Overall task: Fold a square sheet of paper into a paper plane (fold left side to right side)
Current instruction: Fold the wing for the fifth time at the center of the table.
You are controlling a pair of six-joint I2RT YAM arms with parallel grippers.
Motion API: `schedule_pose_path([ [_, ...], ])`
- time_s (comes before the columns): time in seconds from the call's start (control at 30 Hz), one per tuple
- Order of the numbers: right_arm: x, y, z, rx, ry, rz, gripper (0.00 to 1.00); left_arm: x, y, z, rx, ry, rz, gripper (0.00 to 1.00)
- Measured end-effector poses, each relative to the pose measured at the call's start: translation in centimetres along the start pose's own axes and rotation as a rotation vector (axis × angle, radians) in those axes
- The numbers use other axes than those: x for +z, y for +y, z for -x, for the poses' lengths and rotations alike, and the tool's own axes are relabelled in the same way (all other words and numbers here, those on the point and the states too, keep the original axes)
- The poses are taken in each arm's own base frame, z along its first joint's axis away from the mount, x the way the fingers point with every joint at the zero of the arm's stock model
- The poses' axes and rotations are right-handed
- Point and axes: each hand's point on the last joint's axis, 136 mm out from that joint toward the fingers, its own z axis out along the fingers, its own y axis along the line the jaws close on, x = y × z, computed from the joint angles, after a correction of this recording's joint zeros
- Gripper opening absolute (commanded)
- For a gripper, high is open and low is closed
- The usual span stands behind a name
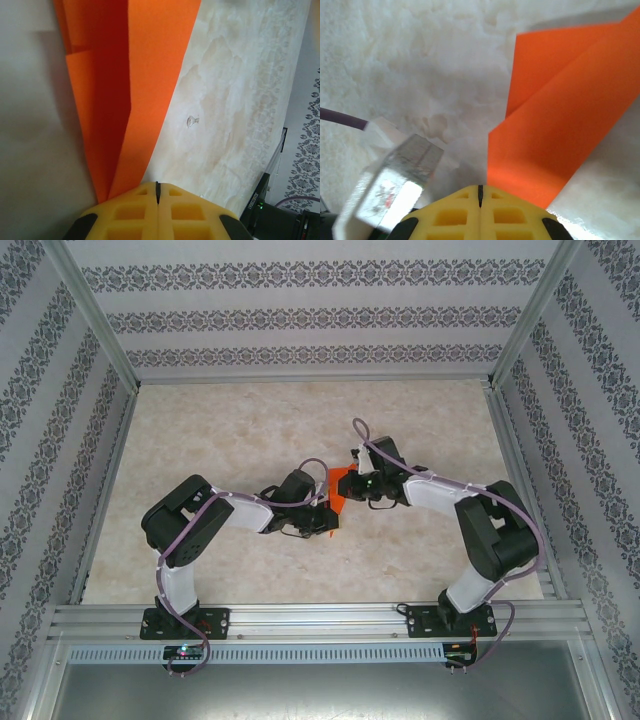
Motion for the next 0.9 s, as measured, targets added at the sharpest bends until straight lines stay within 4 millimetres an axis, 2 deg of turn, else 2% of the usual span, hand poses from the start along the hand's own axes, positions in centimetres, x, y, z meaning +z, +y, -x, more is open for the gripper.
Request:
schedule_pose_path([
  [0.2, 2.4, -1.8, -1.1, 0.025, 0.051, -0.021, 0.0, 0.0, 0.0, 0.0, 0.0, 0.0, 0.0, 0.02],
  [0.33, 3.4, -2.6, -0.8, 0.032, 0.065, -0.036, 0.0, 0.0, 0.0, 0.0, 0.0, 0.0, 0.0, 0.02],
  [0.7, 3.6, -3.3, 0.6, 0.034, 0.088, -0.003, 0.0, -0.1, 0.1, 0.7, 0.005, -0.033, 0.003, 0.02],
  [0.9, 3.1, -4.8, 3.0, 0.046, 0.046, -0.016, 0.0, -0.2, 0.2, 1.0, 0.005, -0.042, 0.001, 0.02],
])
